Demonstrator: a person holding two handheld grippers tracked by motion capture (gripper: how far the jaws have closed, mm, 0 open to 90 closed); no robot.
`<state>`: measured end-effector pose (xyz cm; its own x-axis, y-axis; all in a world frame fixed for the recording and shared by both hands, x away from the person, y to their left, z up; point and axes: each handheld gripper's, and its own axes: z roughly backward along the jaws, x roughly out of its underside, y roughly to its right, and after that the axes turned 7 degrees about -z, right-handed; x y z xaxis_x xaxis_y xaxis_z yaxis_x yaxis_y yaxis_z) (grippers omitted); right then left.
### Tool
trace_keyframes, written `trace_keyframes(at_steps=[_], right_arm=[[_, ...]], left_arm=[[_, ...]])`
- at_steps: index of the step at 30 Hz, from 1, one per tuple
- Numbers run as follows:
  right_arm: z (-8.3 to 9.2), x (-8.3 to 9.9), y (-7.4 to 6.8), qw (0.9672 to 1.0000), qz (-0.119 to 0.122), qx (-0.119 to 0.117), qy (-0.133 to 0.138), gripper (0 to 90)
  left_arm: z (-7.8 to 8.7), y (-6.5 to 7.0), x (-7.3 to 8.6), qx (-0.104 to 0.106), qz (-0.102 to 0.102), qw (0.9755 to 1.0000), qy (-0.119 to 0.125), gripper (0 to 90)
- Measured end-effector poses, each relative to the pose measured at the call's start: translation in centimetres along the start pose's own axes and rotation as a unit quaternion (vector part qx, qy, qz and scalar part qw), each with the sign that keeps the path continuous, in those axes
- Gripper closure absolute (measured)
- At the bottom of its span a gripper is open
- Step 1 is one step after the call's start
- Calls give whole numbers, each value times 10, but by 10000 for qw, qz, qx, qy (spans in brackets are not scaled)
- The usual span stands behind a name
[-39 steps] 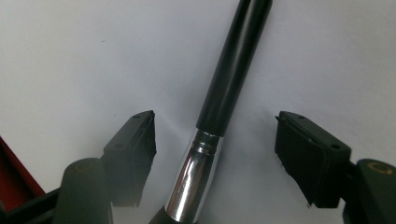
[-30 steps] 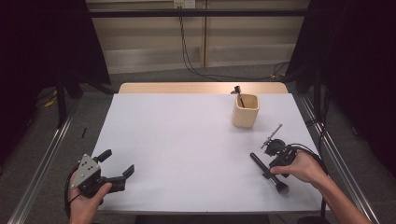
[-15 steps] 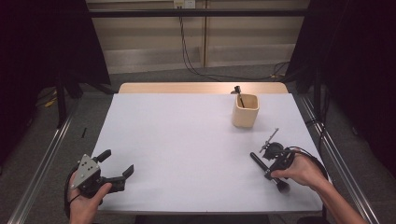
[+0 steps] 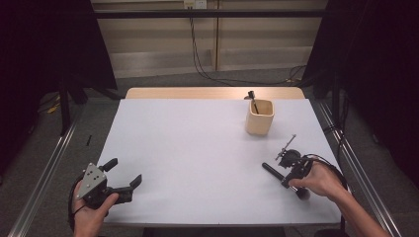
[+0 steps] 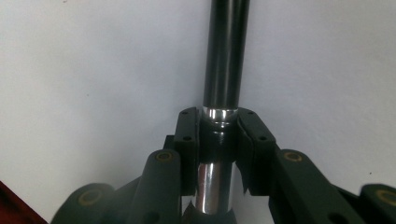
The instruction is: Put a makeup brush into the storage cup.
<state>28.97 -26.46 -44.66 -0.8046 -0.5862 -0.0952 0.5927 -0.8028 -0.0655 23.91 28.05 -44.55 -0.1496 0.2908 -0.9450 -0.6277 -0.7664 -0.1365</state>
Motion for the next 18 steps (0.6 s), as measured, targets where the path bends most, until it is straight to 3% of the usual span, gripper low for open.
trace_keyframes(at_steps=[11,18], right_arm=[[3,6,6,9994,-92,-209,256,722],[14,6,8,9974,-205,-321,605,722]], left_arm=[[0,0,0,5,-22,10000,-42,28],[1,0,-1,42,-9,10000,-41,29]])
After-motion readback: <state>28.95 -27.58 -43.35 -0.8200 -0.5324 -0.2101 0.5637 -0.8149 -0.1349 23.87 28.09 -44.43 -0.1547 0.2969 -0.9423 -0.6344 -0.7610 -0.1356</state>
